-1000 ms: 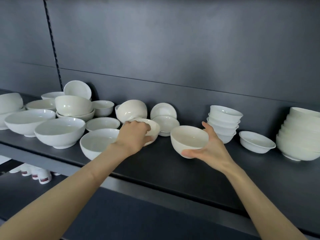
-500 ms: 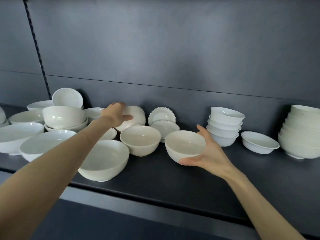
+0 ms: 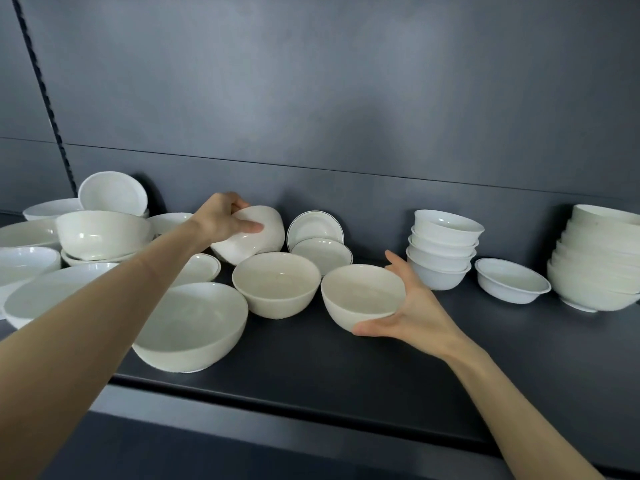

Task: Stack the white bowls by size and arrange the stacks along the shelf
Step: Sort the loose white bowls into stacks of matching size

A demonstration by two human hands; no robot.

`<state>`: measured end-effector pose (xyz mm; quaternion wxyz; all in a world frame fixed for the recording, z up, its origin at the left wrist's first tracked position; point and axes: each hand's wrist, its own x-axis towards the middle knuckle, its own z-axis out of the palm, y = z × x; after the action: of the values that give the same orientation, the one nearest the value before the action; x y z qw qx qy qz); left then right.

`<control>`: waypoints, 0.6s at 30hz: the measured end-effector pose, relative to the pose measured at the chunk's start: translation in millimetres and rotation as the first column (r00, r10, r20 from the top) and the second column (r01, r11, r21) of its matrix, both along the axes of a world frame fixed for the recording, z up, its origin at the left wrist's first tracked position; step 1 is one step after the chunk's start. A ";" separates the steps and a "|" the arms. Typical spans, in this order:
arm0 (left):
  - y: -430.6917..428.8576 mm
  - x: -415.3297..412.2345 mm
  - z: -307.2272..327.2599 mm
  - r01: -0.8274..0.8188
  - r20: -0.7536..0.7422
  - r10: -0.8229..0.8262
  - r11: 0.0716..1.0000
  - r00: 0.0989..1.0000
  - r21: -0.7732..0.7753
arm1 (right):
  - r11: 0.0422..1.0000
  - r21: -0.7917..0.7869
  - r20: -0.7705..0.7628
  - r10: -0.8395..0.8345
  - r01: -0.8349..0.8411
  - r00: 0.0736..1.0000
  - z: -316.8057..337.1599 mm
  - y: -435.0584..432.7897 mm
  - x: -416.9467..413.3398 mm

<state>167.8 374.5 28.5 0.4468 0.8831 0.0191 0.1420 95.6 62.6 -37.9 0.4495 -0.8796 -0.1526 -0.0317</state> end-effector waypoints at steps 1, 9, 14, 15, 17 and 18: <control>0.5 -1.2 1.7 0.004 0.011 -0.004 1.000 1.000 -0.020 | 1.000 -0.001 -0.002 0.000 0.000 1.000 -0.8 -0.6 0.8; -11.8 -29.3 23.3 0.078 0.167 -0.070 0.996 0.983 -0.039 | 1.000 -0.007 -0.026 0.021 -0.021 0.999 -3.6 -5.9 3.3; -63.4 -71.6 32.9 0.235 0.339 -0.294 0.950 0.894 0.205 | 0.998 0.005 -0.067 0.067 -0.066 0.996 -1.4 -7.8 0.9; -76.3 -78.1 28.7 0.265 0.349 -0.350 0.926 0.869 0.269 | 0.997 0.008 -0.083 0.078 -0.078 0.993 -0.5 -8.6 0.7; -100.5 -88.8 16.3 0.327 0.370 -0.465 0.866 0.804 0.378 | 0.994 0.022 -0.112 0.111 -0.109 0.988 1.3 -12.0 0.6; -110.0 -92.1 9.3 0.356 0.381 -0.519 0.834 0.765 0.421 | 0.991 0.038 -0.124 0.132 -0.128 0.983 2.4 -14.6 0.8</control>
<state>75.7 264.5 37.8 0.3066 0.8595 -0.3253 0.2478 96.4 47.9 -35.5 0.4723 -0.8612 -0.1804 0.0513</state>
